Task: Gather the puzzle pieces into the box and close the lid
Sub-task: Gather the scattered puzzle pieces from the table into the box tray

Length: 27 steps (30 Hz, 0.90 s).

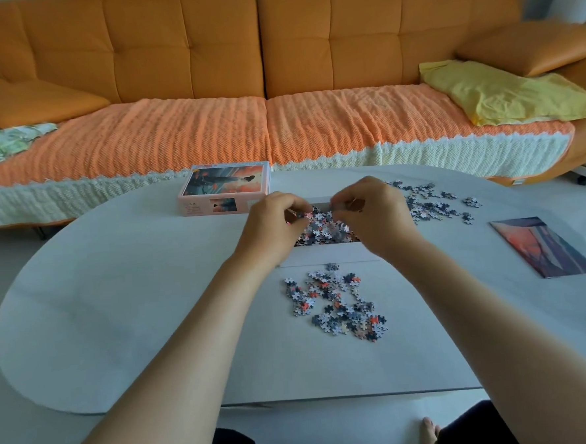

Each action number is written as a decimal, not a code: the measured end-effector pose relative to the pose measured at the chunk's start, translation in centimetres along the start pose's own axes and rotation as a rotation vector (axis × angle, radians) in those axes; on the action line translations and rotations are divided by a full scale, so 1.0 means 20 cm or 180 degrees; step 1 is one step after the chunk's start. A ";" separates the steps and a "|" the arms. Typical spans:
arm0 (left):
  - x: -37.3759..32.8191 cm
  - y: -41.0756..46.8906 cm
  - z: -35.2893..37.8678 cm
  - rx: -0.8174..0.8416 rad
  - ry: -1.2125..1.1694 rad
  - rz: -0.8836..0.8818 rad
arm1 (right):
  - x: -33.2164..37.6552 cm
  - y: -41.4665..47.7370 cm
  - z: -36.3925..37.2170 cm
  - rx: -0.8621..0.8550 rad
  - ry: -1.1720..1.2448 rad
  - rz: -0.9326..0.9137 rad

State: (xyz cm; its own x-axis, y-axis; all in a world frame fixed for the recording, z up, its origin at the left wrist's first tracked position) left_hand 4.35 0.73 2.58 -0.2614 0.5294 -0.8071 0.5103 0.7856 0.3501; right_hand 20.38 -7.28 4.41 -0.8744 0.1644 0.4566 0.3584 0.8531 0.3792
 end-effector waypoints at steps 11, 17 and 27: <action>0.03 -0.06 0.01 0.0347 0.0685 0.0597 | -0.02 -0.04 0.02 0.0080 -0.0398 -0.0672; 0.00 -0.21 -0.04 0.0819 0.0720 0.0382 | 0.05 -0.22 0.05 0.0723 -0.0487 -0.1499; 0.07 -0.35 0.02 0.1664 0.1054 -0.0232 | 0.03 -0.35 0.14 0.1679 -0.0950 -0.1334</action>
State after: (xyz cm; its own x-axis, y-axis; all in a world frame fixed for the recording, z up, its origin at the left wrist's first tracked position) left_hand 0.76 -4.14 -1.18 -0.5080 0.6175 -0.6005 0.7934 0.6069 -0.0471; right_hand 16.50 -11.67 -0.29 -0.9822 -0.1641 0.0915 -0.1646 0.9864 0.0018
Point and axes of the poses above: each hand's wrist, its own y-axis towards the middle knuckle, its own z-axis out of the palm, x = y × z, the point moved 3 cm from there along y, towards the middle knuckle, and after that the axes turned 13 degrees about -y, right-handed, at the moved point
